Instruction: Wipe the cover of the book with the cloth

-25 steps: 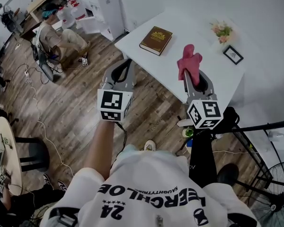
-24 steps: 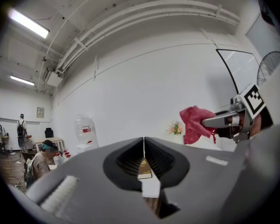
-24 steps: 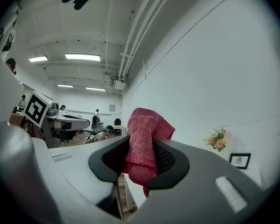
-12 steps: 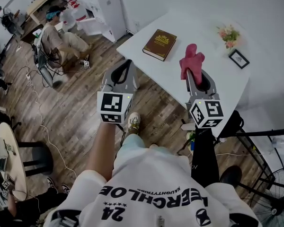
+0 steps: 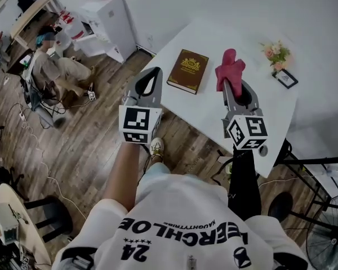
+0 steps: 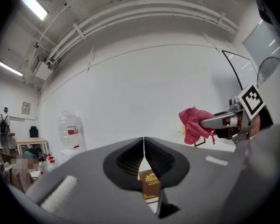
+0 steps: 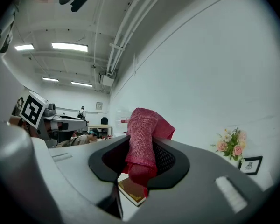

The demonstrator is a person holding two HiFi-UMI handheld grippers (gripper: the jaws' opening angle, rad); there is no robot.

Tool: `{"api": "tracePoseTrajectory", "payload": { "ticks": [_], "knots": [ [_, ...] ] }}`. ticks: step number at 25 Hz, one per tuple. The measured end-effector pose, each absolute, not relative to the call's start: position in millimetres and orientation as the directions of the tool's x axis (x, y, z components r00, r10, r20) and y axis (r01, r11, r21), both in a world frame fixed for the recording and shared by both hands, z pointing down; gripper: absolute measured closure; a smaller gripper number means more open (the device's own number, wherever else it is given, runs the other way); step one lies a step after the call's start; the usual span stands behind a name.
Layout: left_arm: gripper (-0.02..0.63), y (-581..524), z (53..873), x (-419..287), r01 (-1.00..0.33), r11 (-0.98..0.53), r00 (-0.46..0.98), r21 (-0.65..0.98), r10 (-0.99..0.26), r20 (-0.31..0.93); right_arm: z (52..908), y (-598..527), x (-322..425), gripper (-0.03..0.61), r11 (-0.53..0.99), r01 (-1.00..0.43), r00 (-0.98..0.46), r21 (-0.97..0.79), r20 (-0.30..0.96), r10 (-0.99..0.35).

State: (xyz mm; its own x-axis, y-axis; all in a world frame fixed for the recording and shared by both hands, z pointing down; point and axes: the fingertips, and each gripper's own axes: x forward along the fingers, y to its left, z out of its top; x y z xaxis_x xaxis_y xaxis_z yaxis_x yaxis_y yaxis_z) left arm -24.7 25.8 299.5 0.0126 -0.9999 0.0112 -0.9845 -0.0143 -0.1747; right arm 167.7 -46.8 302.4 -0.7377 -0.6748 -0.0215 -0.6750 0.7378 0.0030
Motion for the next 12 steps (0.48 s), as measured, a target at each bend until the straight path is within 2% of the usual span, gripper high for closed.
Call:
{"api": "tracePoseTrajectory", "payload": {
  "ticks": [12],
  "knots": [
    [0.552, -106.2, 302.5, -113.2, -0.955, -0.241, 0.241, -0.17, -0.97, 0.022, 310.3, -145.8, 75.5, 0.477, 0.574, -0.819, -0.574, -0.016, 0.041, -0.818]
  ]
}}
